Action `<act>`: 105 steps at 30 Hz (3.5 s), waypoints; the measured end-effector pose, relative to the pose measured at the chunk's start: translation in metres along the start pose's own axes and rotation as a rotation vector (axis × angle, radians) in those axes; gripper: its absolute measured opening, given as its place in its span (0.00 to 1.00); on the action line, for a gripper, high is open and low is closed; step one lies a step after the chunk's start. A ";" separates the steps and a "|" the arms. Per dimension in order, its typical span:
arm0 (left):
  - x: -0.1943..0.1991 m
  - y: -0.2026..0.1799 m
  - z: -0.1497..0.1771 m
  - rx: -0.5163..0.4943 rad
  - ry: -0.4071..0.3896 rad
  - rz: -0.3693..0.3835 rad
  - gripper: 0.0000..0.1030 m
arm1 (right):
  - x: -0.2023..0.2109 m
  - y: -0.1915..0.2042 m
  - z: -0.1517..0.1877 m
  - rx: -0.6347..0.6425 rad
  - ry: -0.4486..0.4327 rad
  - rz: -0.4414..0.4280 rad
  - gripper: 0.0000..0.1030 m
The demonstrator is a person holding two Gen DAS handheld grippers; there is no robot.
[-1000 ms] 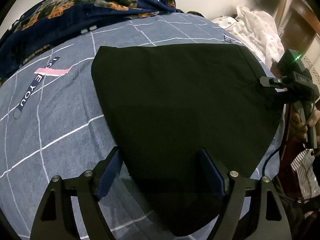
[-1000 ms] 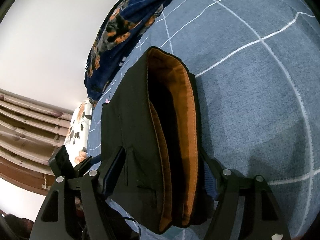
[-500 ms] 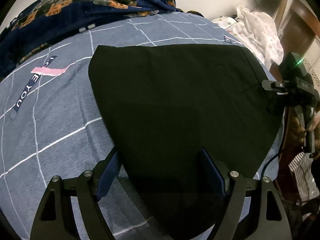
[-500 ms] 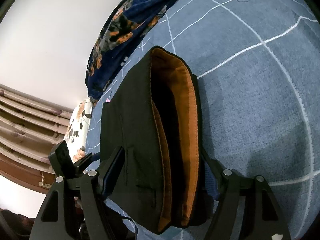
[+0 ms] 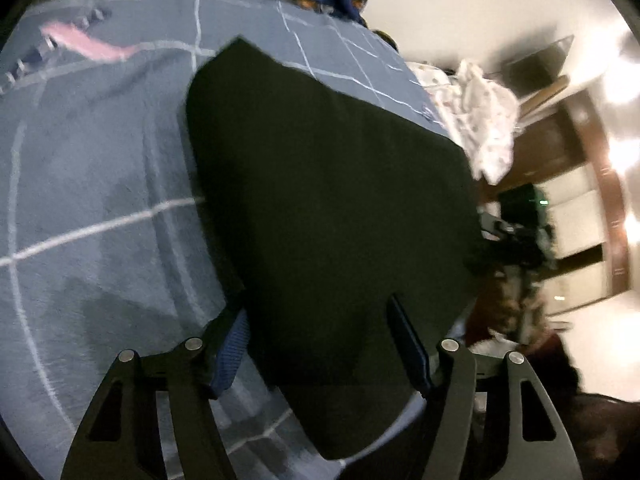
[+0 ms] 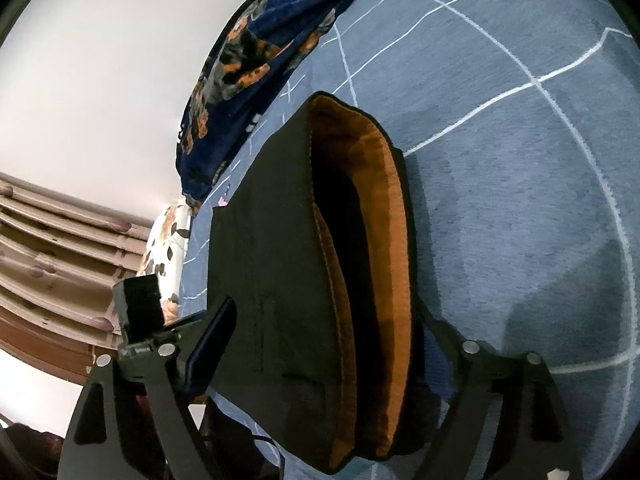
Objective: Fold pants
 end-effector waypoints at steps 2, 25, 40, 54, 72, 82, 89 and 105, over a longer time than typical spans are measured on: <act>-0.002 -0.001 0.004 -0.006 0.036 0.054 0.65 | -0.002 0.002 0.000 0.019 0.011 0.002 0.83; -0.018 -0.010 -0.005 -0.027 -0.010 -0.116 0.31 | -0.004 -0.020 0.001 -0.070 0.097 0.017 0.34; 0.015 -0.009 0.010 0.023 -0.075 -0.067 0.15 | -0.017 -0.008 0.024 -0.191 0.054 -0.182 0.22; -0.001 0.005 0.010 0.019 -0.055 -0.063 0.43 | -0.045 0.013 0.018 -0.069 0.152 -0.083 0.44; 0.063 -0.032 0.030 -0.195 -0.231 -0.338 0.15 | -0.045 0.072 0.037 -0.065 0.063 -0.229 0.21; 0.098 -0.024 0.046 -0.222 -0.284 -0.479 0.15 | -0.072 0.112 0.043 -0.023 0.089 -0.242 0.22; 0.114 -0.018 0.047 -0.225 -0.321 -0.529 0.15 | -0.077 0.127 0.047 -0.013 0.095 -0.238 0.22; 0.134 -0.004 0.040 -0.218 -0.362 -0.575 0.15 | -0.096 0.151 0.039 0.007 0.113 -0.220 0.22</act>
Point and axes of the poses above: each gripper's, at about its wrist camera, not at the fingertips, and x roughly against the way its jaws point, y to its left, z to its underside, the point moved 6 cm from there along -x, roughly the way its jaws point, and after that the axes turned 1 degree about x, right-handed, at the moved point
